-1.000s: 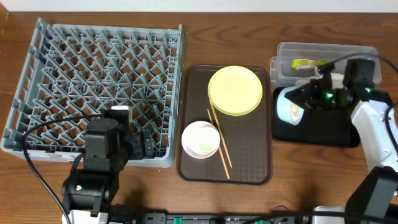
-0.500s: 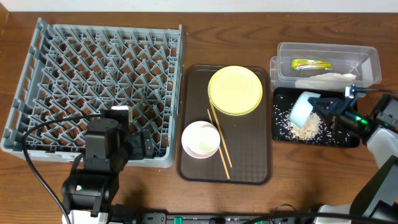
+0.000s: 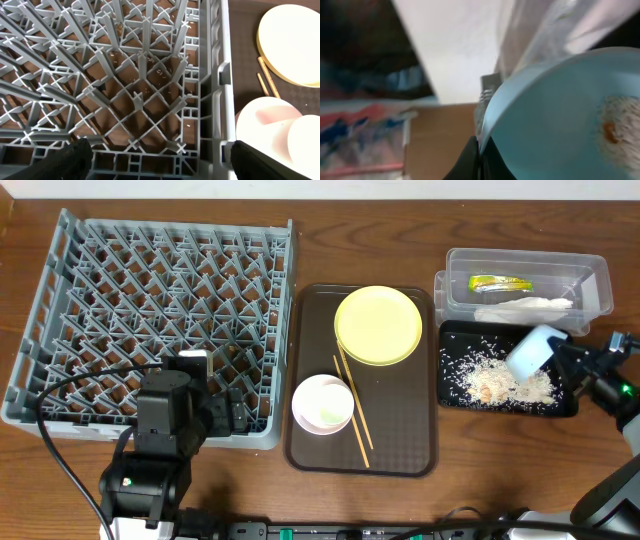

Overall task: Sort waste into correct bins and load items into the dishwasher
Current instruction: 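Tip the blue bowl over the black tray to dump the rice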

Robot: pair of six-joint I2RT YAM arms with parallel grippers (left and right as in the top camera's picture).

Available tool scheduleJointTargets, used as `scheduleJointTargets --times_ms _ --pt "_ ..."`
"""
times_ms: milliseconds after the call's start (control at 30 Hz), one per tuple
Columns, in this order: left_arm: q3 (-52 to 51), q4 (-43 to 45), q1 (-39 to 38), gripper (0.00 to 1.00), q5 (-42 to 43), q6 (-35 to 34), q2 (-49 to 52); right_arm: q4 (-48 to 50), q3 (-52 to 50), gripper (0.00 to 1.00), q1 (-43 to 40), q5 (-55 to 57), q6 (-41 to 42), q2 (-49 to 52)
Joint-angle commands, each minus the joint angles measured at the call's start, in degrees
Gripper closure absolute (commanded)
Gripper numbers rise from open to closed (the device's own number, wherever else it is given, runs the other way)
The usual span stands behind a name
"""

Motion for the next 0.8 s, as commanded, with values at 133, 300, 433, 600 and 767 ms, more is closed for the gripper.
scheduleJointTargets --times_ms 133,300,433,600,767 --pt "1.46 0.02 -0.33 0.09 -0.28 -0.79 0.0 0.44 -0.07 0.99 0.5 -4.15 0.48 0.07" --pt "1.46 0.02 -0.33 0.09 -0.28 -0.79 0.0 -0.98 -0.09 0.99 1.31 3.48 0.87 0.07" --pt "1.46 0.04 -0.33 0.09 -0.28 -0.76 0.0 5.64 -0.11 0.99 2.16 -7.02 -4.44 -0.26" --pt "1.46 0.02 -0.33 0.09 -0.28 -0.76 0.0 2.45 -0.11 0.99 2.4 0.07 1.44 -0.26" --pt "1.46 0.04 -0.33 0.08 -0.28 -0.76 0.0 10.78 -0.22 0.99 4.37 -6.1 -2.25 -0.92"
